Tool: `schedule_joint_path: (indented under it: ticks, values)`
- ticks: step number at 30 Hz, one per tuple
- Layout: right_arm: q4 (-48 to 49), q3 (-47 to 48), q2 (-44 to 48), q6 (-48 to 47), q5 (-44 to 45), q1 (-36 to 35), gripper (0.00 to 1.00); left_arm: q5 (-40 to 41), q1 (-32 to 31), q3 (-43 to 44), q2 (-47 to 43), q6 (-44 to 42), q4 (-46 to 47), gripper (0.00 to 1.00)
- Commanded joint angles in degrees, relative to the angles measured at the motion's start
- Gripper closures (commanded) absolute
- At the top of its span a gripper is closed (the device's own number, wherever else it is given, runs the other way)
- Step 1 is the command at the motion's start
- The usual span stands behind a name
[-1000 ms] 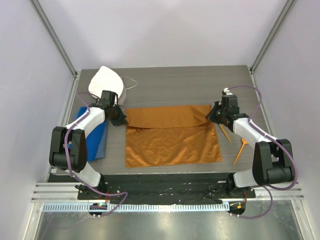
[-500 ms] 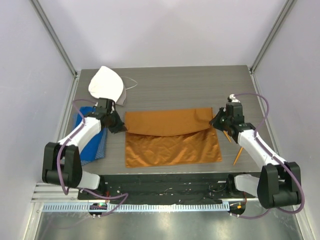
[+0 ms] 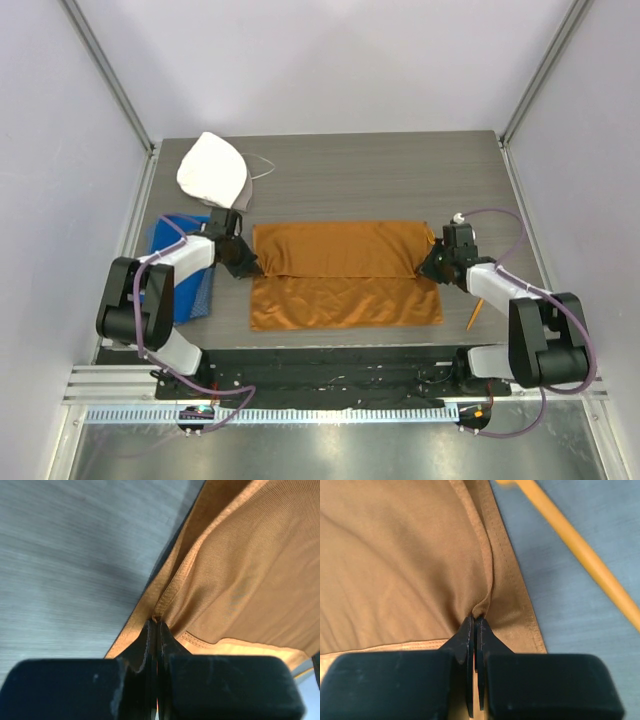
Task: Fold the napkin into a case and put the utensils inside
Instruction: Fold and flatten the napkin at the center of the board.
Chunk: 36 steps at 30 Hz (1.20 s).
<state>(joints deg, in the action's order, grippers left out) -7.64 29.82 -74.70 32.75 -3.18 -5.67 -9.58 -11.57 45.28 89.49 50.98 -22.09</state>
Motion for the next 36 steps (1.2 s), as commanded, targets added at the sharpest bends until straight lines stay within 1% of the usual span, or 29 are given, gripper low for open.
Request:
schedule_joint_path:
  ticks: [1, 3, 4, 8, 11, 13, 15, 16, 17, 19, 20, 24, 25, 29, 33, 36]
  values:
    - [6.49, 2.69, -6.59, -0.76, 1.86, 0.40, 0.99, 6.94, -0.03, 2.62, 4.81, 1.14, 0.04, 1.00]
    - [7.37, 4.01, -9.40, -1.11, 1.43, 0.49, 0.99, 9.14, 0.32, 5.50, 6.65, 0.35, -1.46, 1.00]
    - [9.29, 4.54, -11.85, -1.55, 0.81, 0.49, 0.99, 10.36, 0.58, 6.48, 7.18, 0.17, -2.86, 1.00]
    - [9.66, 10.06, -16.44, -2.52, -0.33, 0.57, 0.99, 11.34, 1.20, 12.01, 8.33, 0.26, -4.88, 1.00]
    - [5.73, 13.75, -16.19, -2.96, -2.35, 0.57, 0.99, 14.50, 1.20, 17.82, 6.58, -1.93, -9.79, 1.00]
    - [2.99, 14.47, -12.52, -3.13, -2.97, 0.57, 0.99, 14.95, 1.11, 19.23, 4.30, -3.86, -10.69, 1.00]
    - [-1.38, 15.26, -9.52, -4.10, -2.36, 0.57, 0.99, 12.76, 1.11, 18.19, 0.27, -4.57, -10.09, 1.00]
    - [-2.72, 15.26, -7.42, -4.27, -2.01, 0.57, 0.99, 10.14, 1.11, 16.27, -0.97, -4.58, -9.65, 1.00]
    - [-3.86, 14.74, -3.74, -4.54, -1.48, 0.57, 0.99, 9.94, 1.03, 14.94, -2.47, -4.66, -9.29, 1.00]
    - [-6.51, 12.82, 0.41, -4.72, -1.13, 0.49, 0.99, 6.35, 1.03, 11.96, -6.25, -4.66, -9.29, 1.00]
    - [-7.73, 12.11, 4.00, -4.63, -0.87, 0.57, 0.99, 5.72, 1.03, 11.24, -7.30, -4.66, -9.55, 1.00]
    - [-12.12, 9.73, 10.16, -3.66, -0.86, 0.66, 0.99, 3.35, 0.94, 7.99, -12.66, -4.31, -11.75, 1.00]
    - [-12.75, 9.29, 11.05, -3.31, -0.60, 0.66, 0.99, 3.43, 0.85, 7.20, -14.76, -4.14, -12.01, 1.00]
    - [-17.13, 6.74, 12.56, -1.73, 1.68, 0.57, 0.99, 3.87, 0.76, 2.72, -18.55, -2.56, -12.19, 1.00]
    - [-17.15, 3.75, 13.17, 0.38, 2.92, 0.66, 0.99, 1.50, 0.68, -4.21, -18.31, -0.53, -9.12, 1.00]
    - [-17.93, 3.31, 13.17, 1.70, 5.29, 0.66, 0.99, 1.41, 0.76, -5.54, -17.16, -0.79, -8.76, 1.00]
